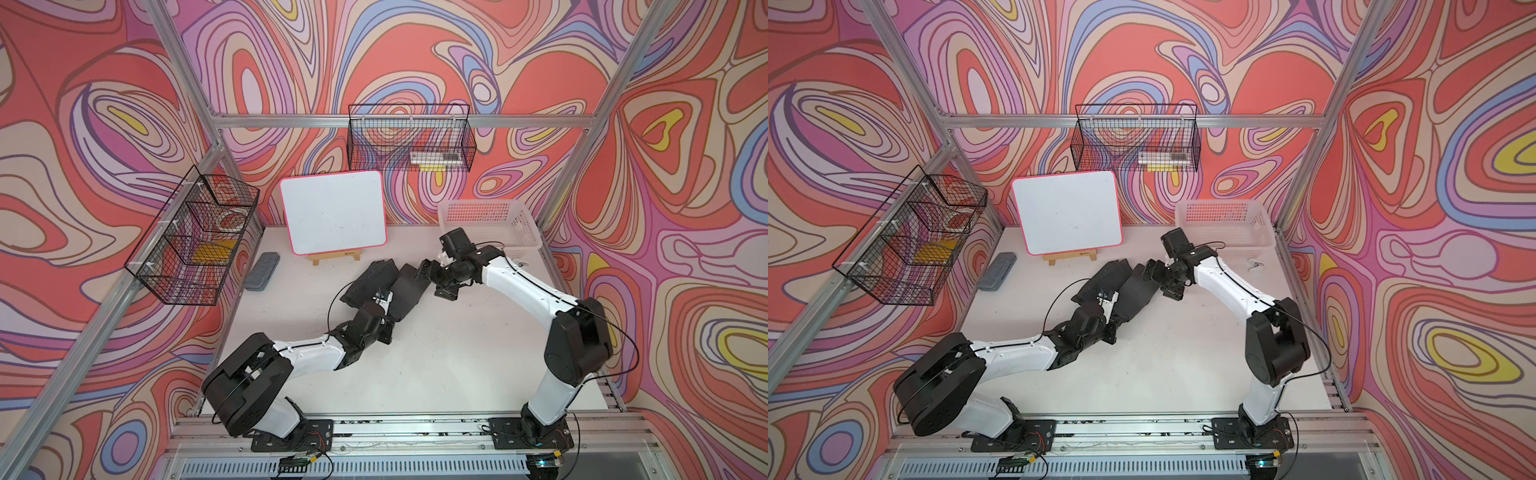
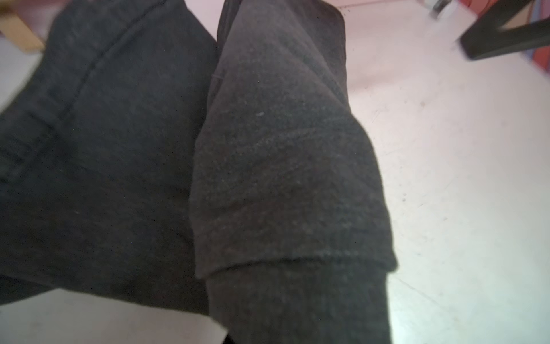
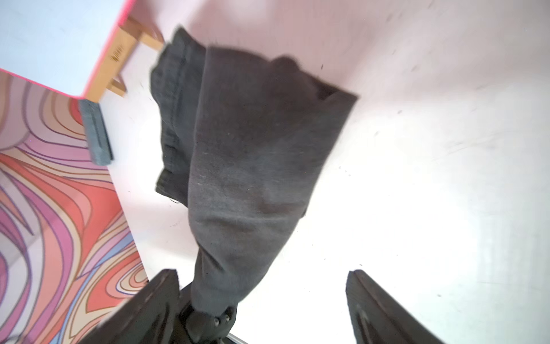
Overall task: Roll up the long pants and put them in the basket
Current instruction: Roll the long pant at the center of the board.
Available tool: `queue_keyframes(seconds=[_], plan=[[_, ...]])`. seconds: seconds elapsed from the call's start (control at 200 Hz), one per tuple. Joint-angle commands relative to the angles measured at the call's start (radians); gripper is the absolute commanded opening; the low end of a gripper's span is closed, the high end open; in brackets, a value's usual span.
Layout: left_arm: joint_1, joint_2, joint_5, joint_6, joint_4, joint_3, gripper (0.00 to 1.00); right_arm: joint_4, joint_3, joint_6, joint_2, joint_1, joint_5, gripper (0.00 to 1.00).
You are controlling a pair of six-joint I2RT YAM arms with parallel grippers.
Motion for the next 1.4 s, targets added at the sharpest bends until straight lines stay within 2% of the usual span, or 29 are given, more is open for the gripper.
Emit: queue_keyframes(seconds=[0.0, 0.02, 0.1, 0.165, 0.215, 0.3, 0.431, 0.496, 0.536, 0.606, 0.626, 0.651, 0.686, 0.731, 0.781, 0.786, 0.801, 0.836, 0.906, 1.042, 1.202, 1.312, 1.392], plan=[[0.032, 0.068, 0.313, -0.442, 0.31, -0.075, 0.0, 0.039, -0.109, -0.028, -0.047, -0.025, -0.039, 0.94], [0.037, 0.092, 0.333, -0.492, 0.374, -0.087, 0.0, 0.073, -0.142, -0.009, -0.057, -0.023, -0.053, 0.98], [0.039, 0.201, 0.38, -0.671, 0.613, -0.12, 0.0, 0.234, -0.267, 0.078, -0.093, -0.009, -0.075, 0.98], [0.03, 0.274, 0.395, -0.753, 0.736, -0.131, 0.0, 0.315, -0.308, 0.104, -0.099, 0.023, -0.034, 0.98], [0.025, 0.305, 0.394, -0.772, 0.783, -0.137, 0.0, 0.357, -0.308, 0.111, -0.079, 0.046, -0.021, 0.98], [0.022, 0.3, 0.412, -0.761, 0.745, -0.126, 0.0, 0.397, -0.288, 0.118, -0.011, 0.07, -0.004, 0.98], [0.008, 0.193, 0.433, -0.677, 0.505, -0.079, 0.0, 0.513, -0.262, 0.107, 0.094, 0.08, 0.012, 0.98], [0.006, 0.141, 0.442, -0.63, 0.393, -0.06, 0.0, 0.487, -0.198, 0.089, 0.165, 0.079, 0.026, 0.97], [0.006, 0.116, 0.438, -0.624, 0.374, -0.064, 0.0, 0.447, -0.152, 0.076, 0.209, 0.079, 0.036, 0.91], [0.008, 0.083, 0.439, -0.613, 0.302, -0.058, 0.0, 0.404, -0.111, 0.092, 0.263, 0.081, 0.038, 0.71], [0.007, 0.072, 0.431, -0.606, 0.273, -0.057, 0.08, 0.397, -0.106, 0.099, 0.271, 0.083, 0.041, 0.61], [0.006, 0.054, 0.42, -0.598, 0.238, -0.056, 0.21, 0.375, -0.095, 0.107, 0.28, 0.087, 0.051, 0.41], [0.006, 0.027, 0.404, -0.567, 0.179, -0.051, 0.29, 0.333, -0.076, 0.106, 0.288, 0.097, 0.078, 0.23], [0.004, -0.031, 0.362, -0.504, 0.025, -0.027, 0.41, 0.254, -0.035, 0.093, 0.299, 0.117, 0.117, 0.13], [-0.003, -0.105, 0.295, -0.404, -0.162, 0.041, 0.85, 0.169, 0.008, 0.08, 0.308, 0.142, 0.165, 0.1], [-0.004, -0.113, 0.285, -0.39, -0.187, 0.046, 0.92, 0.161, 0.012, 0.079, 0.309, 0.144, 0.171, 0.09], [-0.008, -0.137, 0.255, -0.356, -0.239, 0.06, 0.98, 0.137, 0.024, 0.079, 0.311, 0.149, 0.184, 0.07], [-0.017, -0.191, 0.177, -0.282, -0.386, 0.097, 0.99, 0.093, 0.039, 0.084, 0.314, 0.159, 0.216, 0.03], [-0.026, -0.285, 0.012, -0.174, -0.599, 0.152, 0.99, 0.023, 0.056, 0.094, 0.318, 0.168, 0.273, 0.02], [-0.08, -0.407, -0.297, 0.015, -0.837, 0.21, 0.99, -0.103, 0.129, 0.091, 0.347, 0.177, 0.336, 0.01], [-0.263, -0.322, -0.527, 0.295, -0.814, 0.26, 0.99, -0.185, 0.236, 0.105, 0.384, 0.195, 0.334, 0.03], [-0.365, -0.235, -0.668, 0.461, -0.639, 0.241, 0.99, -0.212, 0.275, 0.114, 0.402, 0.201, 0.323, 0.04], [-0.392, -0.175, -0.689, 0.547, -0.523, 0.227, 0.99, -0.211, 0.284, 0.117, 0.409, 0.207, 0.317, 0.04]])
